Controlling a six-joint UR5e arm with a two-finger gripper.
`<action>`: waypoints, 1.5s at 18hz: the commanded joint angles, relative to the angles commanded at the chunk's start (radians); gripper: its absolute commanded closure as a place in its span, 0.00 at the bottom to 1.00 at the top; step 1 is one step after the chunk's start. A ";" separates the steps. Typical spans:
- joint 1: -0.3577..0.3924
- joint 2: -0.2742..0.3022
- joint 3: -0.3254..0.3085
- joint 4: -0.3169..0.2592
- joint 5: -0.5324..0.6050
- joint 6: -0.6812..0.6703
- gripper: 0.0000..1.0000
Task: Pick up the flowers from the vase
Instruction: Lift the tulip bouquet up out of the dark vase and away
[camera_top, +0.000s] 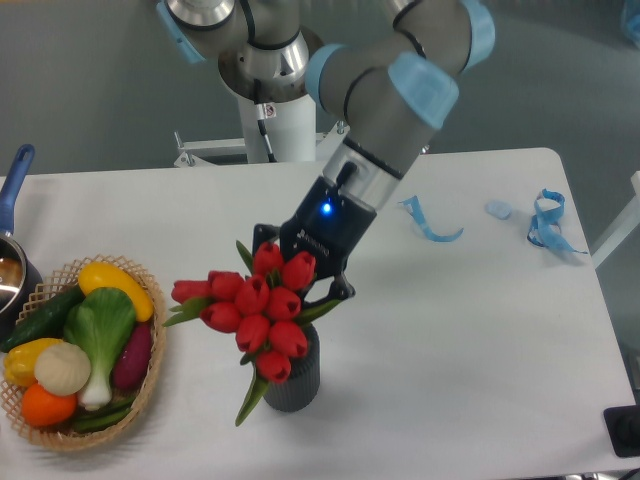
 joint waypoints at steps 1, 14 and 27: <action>0.000 0.005 0.011 -0.002 -0.009 -0.015 0.72; 0.083 0.058 0.115 -0.002 -0.022 -0.167 0.72; 0.276 -0.044 0.095 -0.003 -0.008 0.035 0.72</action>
